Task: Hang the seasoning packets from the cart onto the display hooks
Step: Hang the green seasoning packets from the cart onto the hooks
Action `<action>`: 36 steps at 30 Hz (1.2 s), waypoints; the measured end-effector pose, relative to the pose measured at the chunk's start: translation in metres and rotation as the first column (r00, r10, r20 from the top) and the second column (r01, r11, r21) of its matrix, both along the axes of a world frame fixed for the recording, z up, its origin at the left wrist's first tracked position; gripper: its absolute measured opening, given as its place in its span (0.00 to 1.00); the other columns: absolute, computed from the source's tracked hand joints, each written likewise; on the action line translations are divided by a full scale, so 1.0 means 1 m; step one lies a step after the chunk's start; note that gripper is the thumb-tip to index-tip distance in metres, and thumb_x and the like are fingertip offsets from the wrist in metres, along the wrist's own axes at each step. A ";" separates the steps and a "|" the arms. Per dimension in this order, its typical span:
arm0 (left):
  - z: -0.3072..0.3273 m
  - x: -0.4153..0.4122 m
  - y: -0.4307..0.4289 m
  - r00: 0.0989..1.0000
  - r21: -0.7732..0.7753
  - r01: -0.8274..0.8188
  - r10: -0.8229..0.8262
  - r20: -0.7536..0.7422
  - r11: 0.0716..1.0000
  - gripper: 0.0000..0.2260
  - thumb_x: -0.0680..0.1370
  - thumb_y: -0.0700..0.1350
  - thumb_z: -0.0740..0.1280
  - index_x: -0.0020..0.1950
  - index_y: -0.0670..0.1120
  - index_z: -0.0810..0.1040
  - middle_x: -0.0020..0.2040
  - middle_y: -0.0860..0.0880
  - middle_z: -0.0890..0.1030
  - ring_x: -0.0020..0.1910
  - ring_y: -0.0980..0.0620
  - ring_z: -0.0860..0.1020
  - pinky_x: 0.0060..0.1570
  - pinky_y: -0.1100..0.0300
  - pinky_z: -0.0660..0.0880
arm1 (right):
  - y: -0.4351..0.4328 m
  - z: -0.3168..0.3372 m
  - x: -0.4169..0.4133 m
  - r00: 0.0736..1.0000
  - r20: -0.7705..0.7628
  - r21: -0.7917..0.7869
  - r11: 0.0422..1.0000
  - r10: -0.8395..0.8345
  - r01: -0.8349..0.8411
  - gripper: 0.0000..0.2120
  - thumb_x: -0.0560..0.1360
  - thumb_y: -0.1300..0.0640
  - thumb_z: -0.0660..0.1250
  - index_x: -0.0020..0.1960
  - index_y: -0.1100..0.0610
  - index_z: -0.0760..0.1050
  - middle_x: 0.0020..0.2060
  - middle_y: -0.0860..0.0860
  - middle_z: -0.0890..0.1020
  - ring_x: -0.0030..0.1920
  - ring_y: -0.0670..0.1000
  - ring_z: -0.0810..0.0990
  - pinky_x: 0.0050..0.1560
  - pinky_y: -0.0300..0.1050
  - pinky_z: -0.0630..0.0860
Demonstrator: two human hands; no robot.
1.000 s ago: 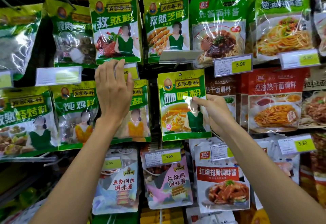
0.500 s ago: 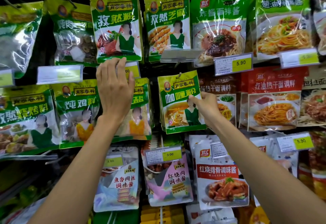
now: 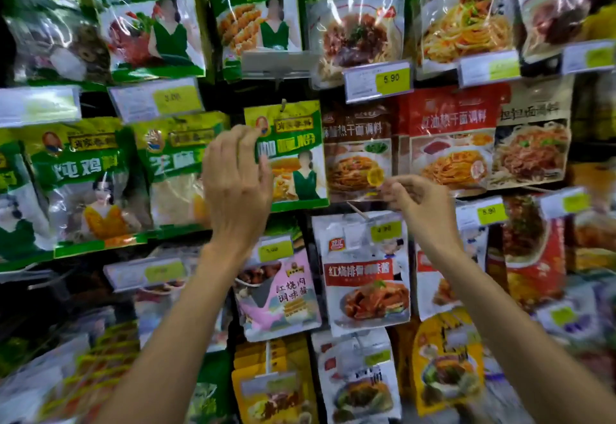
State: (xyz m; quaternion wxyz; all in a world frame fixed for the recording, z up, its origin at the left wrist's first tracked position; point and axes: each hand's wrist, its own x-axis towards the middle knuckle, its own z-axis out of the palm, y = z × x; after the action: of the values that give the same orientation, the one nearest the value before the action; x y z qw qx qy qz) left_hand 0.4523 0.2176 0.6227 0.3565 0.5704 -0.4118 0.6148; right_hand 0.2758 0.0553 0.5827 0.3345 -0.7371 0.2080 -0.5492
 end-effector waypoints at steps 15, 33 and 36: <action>-0.394 -0.314 -0.129 0.355 0.359 0.930 0.052 -0.933 0.081 0.12 0.83 0.43 0.56 0.50 0.37 0.75 0.37 0.38 0.76 0.33 0.46 0.73 0.36 0.51 0.67 | 0.035 -0.361 -0.335 0.726 -0.547 0.541 0.485 -0.418 0.687 0.17 0.81 0.55 0.60 0.40 0.61 0.81 0.36 0.57 0.84 0.39 0.55 0.81 0.39 0.48 0.72; -0.661 -0.405 -0.172 0.786 0.496 0.540 0.196 -0.587 -0.680 0.15 0.80 0.38 0.60 0.67 0.37 0.68 0.65 0.38 0.71 0.63 0.42 0.70 0.54 0.56 0.64 | 0.118 -0.631 -0.413 0.388 -0.872 0.476 -0.335 -0.299 0.813 0.11 0.80 0.59 0.62 0.46 0.67 0.76 0.41 0.63 0.79 0.44 0.63 0.78 0.36 0.49 0.65; -0.680 -0.406 -0.179 0.906 0.631 0.266 -0.036 -0.423 -0.729 0.22 0.78 0.44 0.65 0.70 0.40 0.63 0.69 0.41 0.67 0.68 0.43 0.66 0.60 0.57 0.63 | 0.112 -0.651 -0.418 0.348 -0.893 0.440 -0.396 -0.284 0.806 0.17 0.79 0.57 0.65 0.58 0.71 0.73 0.54 0.66 0.77 0.55 0.65 0.76 0.49 0.52 0.71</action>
State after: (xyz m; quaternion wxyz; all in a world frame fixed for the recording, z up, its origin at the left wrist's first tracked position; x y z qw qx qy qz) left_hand 0.0461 0.0386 -0.0571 -0.2337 0.4834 -0.8024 -0.2605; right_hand -0.1420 0.1673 -0.0679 0.3094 -0.1618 0.9205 -0.1755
